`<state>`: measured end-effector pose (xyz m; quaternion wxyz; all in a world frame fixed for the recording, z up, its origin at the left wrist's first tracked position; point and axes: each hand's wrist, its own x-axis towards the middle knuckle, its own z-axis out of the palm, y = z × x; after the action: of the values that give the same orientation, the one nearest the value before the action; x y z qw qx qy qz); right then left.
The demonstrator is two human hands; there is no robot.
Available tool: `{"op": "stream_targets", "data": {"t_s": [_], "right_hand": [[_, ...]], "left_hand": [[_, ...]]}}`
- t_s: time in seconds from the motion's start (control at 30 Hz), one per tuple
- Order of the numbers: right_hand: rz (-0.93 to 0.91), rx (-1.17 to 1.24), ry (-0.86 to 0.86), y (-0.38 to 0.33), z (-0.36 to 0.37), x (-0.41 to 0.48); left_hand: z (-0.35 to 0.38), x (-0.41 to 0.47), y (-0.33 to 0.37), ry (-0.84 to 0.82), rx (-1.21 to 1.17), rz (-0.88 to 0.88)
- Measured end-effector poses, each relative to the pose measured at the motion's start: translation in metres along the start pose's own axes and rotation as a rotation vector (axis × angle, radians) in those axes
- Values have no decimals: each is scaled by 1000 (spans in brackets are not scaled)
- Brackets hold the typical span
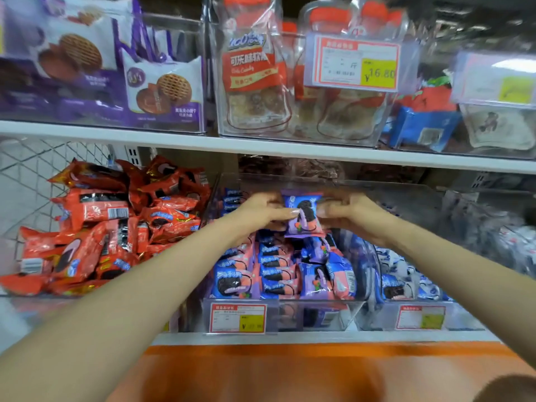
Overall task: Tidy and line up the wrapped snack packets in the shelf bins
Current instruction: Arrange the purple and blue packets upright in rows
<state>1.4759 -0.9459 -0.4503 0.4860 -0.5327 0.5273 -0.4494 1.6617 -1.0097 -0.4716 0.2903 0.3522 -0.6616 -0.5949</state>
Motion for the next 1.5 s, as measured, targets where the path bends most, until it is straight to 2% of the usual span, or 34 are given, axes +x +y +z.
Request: {"op": "stream_targets", "data": {"t_s": [0.13, 0.27, 0.43, 0.53, 0.6, 0.67, 0.77, 0.93, 1.0, 1.1, 1.27, 1.4, 1.5], "right_hand": [[-76, -134, 191, 1, -1, 1], [-250, -432, 312, 2, -14, 2], [-288, -510, 364, 10, -25, -3], [-276, -562, 356, 14, -25, -6], [-288, -590, 350, 13, -22, -7], [-298, -615, 340, 14, -19, -5], [-266, -719, 282, 17, -12, 2], [-163, -841, 153, 12, 2, 8], [-163, -794, 157, 10, 2, 10], [-156, -772, 163, 11, 0, 11], [-213, -897, 145, 12, 0, 10], [-259, -800, 355, 16, -20, 9], [-265, -800, 362, 22, -25, 4]], "left_hand": [[0, -4, 1, 75, 157, 68], [-13, 4, 10, 161, 710, 127], [-20, 19, 15, 34, 1051, -11], [-21, 28, 12, -49, 974, -79], [-24, 34, 12, -4, 849, 5], [-27, 35, 14, 49, 671, 90], [-29, 27, 17, 43, 267, 78], [-22, 13, 11, -35, 7, 33], [-18, 13, 9, -55, 64, 31], [-17, 12, 12, -37, 411, 38], [-17, 17, 17, -34, 796, 79], [-18, 28, 14, -88, 1046, -62], [-14, 36, 10, -117, 1117, -75]]}}
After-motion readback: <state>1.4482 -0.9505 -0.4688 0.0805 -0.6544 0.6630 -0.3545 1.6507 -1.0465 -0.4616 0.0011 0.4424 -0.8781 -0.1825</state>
